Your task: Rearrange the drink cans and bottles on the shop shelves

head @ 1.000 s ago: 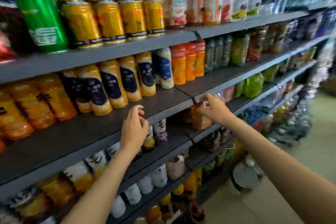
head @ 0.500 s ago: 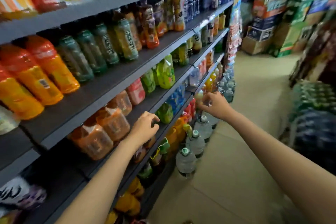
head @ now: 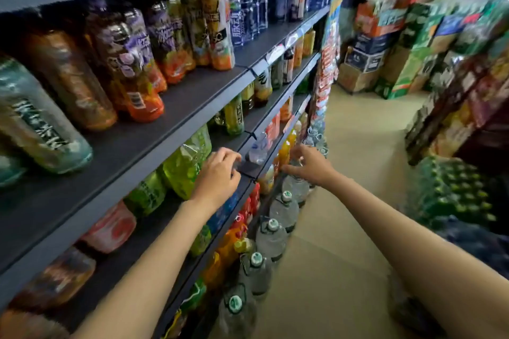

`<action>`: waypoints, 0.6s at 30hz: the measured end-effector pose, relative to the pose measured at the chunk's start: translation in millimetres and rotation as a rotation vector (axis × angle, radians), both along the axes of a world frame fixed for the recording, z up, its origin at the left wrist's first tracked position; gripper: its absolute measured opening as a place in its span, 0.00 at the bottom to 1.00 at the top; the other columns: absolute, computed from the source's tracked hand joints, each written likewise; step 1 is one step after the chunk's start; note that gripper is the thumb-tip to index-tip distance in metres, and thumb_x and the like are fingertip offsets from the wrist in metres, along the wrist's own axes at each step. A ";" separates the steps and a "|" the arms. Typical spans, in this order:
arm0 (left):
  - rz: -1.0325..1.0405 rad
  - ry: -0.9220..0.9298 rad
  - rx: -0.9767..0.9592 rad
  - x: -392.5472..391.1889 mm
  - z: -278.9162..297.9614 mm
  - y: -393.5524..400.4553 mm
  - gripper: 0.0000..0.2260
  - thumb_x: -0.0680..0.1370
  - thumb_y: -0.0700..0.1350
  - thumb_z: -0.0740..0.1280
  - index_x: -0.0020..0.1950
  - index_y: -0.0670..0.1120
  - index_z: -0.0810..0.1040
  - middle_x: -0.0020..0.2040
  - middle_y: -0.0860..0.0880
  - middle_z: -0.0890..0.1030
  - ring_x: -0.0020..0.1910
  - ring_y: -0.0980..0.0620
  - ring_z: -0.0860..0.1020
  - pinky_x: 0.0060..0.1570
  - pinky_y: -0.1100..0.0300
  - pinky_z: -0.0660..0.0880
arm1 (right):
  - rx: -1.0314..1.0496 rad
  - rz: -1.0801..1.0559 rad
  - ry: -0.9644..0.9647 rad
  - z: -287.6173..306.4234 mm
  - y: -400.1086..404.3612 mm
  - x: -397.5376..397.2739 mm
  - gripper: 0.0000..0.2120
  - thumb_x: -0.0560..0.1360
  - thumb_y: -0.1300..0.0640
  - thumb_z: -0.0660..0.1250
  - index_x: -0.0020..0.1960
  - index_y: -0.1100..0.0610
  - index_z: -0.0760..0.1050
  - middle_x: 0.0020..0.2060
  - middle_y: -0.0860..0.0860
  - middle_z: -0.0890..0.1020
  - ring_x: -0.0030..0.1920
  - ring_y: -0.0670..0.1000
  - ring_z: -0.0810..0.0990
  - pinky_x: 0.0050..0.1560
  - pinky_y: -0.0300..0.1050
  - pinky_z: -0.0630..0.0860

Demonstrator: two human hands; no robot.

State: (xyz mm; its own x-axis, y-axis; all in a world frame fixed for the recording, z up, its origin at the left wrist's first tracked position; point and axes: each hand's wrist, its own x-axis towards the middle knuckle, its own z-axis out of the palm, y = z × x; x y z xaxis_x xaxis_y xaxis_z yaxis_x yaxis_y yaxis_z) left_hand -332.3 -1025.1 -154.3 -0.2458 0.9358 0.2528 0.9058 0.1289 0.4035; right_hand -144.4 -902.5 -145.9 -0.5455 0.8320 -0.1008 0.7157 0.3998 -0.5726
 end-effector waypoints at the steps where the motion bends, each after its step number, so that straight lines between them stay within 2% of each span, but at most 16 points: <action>1: 0.008 0.074 0.079 -5.4 6.8 13.9 0.13 0.72 0.35 0.65 0.56 0.42 0.76 0.55 0.44 0.75 0.54 0.44 0.73 0.55 0.49 0.71 | -0.026 0.000 0.023 -3.0 18.2 -11.7 0.26 0.72 0.50 0.70 0.63 0.64 0.68 0.58 0.59 0.74 0.57 0.57 0.73 0.53 0.46 0.70; 4: 0.141 0.249 0.282 -25.7 22.7 48.6 0.15 0.68 0.35 0.66 0.54 0.42 0.77 0.53 0.44 0.77 0.51 0.42 0.75 0.49 0.49 0.72 | -0.114 0.028 0.123 -21.9 69.7 -53.9 0.30 0.71 0.49 0.72 0.66 0.62 0.64 0.61 0.58 0.71 0.61 0.56 0.72 0.55 0.45 0.69; 6: 0.273 0.324 0.332 -41.9 26.5 64.8 0.15 0.68 0.39 0.60 0.53 0.44 0.77 0.54 0.44 0.77 0.53 0.43 0.73 0.50 0.48 0.70 | -0.154 0.069 0.188 -35.8 99.9 -87.5 0.33 0.70 0.49 0.73 0.67 0.61 0.63 0.62 0.57 0.71 0.63 0.56 0.70 0.59 0.47 0.70; 9: 0.466 0.451 0.246 -55.0 25.8 81.0 0.17 0.68 0.44 0.56 0.53 0.45 0.77 0.57 0.44 0.76 0.55 0.42 0.73 0.56 0.46 0.65 | -0.194 0.106 0.209 -55.2 138.2 -137.1 0.37 0.69 0.50 0.74 0.70 0.60 0.58 0.65 0.59 0.66 0.65 0.59 0.68 0.64 0.54 0.68; 13: 0.641 0.536 0.116 -48.9 24.0 97.7 0.14 0.70 0.49 0.61 0.54 0.49 0.74 0.57 0.47 0.77 0.54 0.44 0.75 0.55 0.50 0.65 | -0.210 0.145 0.269 -69.8 179.7 -184.7 0.42 0.70 0.54 0.73 0.74 0.60 0.52 0.69 0.61 0.60 0.68 0.62 0.62 0.68 0.56 0.62; 15: 0.678 0.567 0.096 -47.0 22.1 101.9 0.14 0.70 0.52 0.63 0.54 0.49 0.72 0.57 0.48 0.77 0.55 0.44 0.75 0.53 0.51 0.67 | -0.232 0.098 0.329 -74.0 197.2 -200.5 0.41 0.71 0.56 0.72 0.74 0.61 0.52 0.69 0.60 0.61 0.69 0.61 0.61 0.68 0.53 0.60; 18: 0.702 0.594 0.043 -45.1 24.9 102.9 0.17 0.70 0.55 0.64 0.54 0.49 0.70 0.59 0.48 0.76 0.56 0.44 0.75 0.53 0.51 0.66 | -0.372 0.020 0.445 -78.4 209.8 -223.1 0.38 0.70 0.54 0.73 0.73 0.57 0.56 0.67 0.58 0.67 0.68 0.61 0.64 0.67 0.53 0.65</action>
State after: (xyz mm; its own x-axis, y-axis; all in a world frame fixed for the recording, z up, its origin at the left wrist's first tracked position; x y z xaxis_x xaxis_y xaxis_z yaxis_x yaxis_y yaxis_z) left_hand -377.4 -922.2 -129.5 -0.5725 0.6075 0.5506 0.6854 0.7232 -0.0854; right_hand -367.5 -692.7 -224.2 -0.6173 0.7738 -0.1420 0.3681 0.1245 -0.9214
